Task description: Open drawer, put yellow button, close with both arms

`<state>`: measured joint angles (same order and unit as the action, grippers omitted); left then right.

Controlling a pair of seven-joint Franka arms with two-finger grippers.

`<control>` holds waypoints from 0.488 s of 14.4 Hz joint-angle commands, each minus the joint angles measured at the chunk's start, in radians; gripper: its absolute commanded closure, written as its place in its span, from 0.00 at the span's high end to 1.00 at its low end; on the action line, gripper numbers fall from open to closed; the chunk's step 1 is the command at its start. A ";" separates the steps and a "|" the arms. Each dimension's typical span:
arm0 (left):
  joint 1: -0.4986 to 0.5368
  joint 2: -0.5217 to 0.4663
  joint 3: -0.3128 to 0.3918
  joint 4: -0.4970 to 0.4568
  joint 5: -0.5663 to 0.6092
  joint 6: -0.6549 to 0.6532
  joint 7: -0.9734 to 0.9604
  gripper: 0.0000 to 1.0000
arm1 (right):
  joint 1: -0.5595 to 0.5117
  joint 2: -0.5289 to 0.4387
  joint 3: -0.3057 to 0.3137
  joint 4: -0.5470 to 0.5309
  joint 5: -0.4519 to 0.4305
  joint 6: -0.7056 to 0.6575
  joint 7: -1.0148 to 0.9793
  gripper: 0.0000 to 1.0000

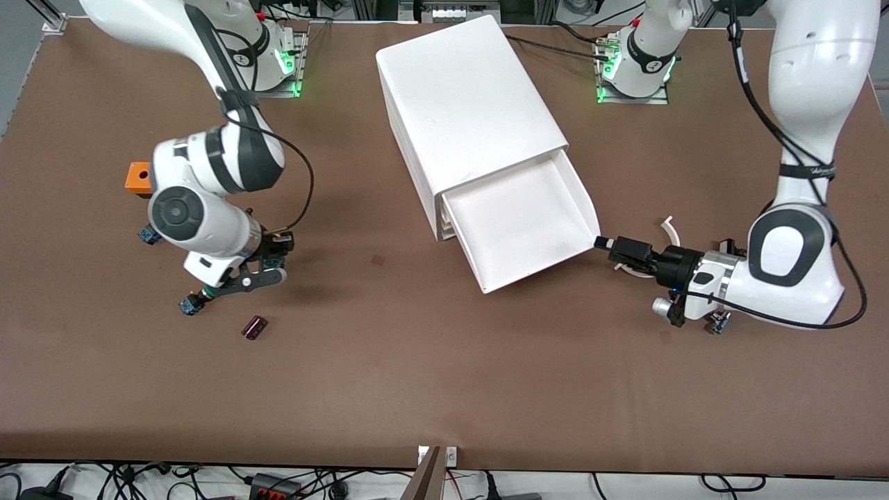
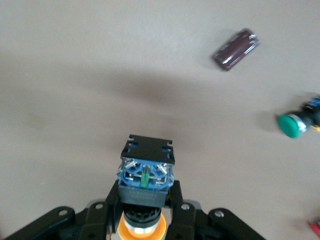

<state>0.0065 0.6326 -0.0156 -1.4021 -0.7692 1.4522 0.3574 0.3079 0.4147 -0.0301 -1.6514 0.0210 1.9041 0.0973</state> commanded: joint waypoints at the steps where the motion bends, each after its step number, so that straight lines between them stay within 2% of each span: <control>1: -0.026 -0.048 -0.004 0.099 0.224 -0.006 -0.133 1.00 | 0.005 0.019 -0.004 0.172 0.121 -0.146 0.144 0.05; 3: -0.049 -0.057 -0.004 0.144 0.361 0.003 -0.150 1.00 | 0.008 0.016 -0.004 0.240 0.224 -0.204 0.269 0.05; 6: -0.088 -0.114 -0.006 0.143 0.615 0.069 -0.137 1.00 | 0.036 0.016 -0.001 0.349 0.234 -0.269 0.479 0.04; 7: -0.088 -0.119 -0.026 0.140 0.692 0.073 -0.136 1.00 | 0.062 0.016 -0.001 0.372 0.249 -0.272 0.572 0.03</control>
<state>-0.0733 0.5384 -0.0238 -1.2576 -0.2061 1.5067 0.2279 0.3302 0.4101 -0.0272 -1.3625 0.2409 1.6737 0.5219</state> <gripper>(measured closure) 0.000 0.595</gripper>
